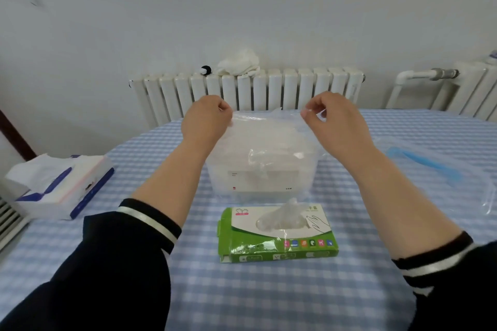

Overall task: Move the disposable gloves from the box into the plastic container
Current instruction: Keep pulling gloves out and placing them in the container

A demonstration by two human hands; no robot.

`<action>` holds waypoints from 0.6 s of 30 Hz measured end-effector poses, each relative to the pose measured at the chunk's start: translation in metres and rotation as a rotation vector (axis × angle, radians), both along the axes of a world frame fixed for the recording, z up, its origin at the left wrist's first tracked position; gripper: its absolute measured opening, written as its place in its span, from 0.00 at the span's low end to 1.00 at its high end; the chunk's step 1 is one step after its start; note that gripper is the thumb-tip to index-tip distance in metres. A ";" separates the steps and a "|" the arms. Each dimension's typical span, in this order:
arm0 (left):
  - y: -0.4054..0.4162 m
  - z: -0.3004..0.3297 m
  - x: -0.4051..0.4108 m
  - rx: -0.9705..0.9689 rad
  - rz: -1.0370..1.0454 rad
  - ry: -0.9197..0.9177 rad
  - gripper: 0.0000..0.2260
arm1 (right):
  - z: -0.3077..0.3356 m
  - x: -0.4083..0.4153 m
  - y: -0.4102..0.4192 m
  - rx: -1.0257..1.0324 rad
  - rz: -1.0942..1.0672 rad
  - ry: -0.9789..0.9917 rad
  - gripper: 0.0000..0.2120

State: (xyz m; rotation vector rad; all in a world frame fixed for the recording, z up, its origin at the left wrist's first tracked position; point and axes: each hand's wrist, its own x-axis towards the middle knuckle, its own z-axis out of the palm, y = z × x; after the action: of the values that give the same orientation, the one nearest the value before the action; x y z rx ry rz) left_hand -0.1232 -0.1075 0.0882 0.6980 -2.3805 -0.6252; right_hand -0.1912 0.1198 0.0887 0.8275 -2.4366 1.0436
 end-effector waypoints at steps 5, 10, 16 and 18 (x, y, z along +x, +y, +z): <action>-0.011 -0.008 -0.007 -0.093 0.057 -0.101 0.09 | -0.013 0.024 -0.001 0.095 0.160 0.053 0.07; -0.010 -0.007 -0.007 -0.253 0.115 -0.235 0.08 | -0.022 0.039 -0.003 0.342 0.380 0.103 0.27; -0.009 -0.005 -0.003 -0.431 0.090 -0.394 0.18 | -0.026 0.028 -0.009 0.629 0.207 0.062 0.38; -0.009 -0.003 -0.001 -0.300 0.015 -0.369 0.20 | -0.023 0.021 -0.014 0.659 0.157 0.026 0.37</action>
State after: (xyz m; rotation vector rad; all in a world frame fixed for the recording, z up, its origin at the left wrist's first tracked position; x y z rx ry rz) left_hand -0.1247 -0.1165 0.0850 0.7453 -2.7231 -0.1288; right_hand -0.1698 0.1060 0.0660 1.2302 -2.7511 0.2423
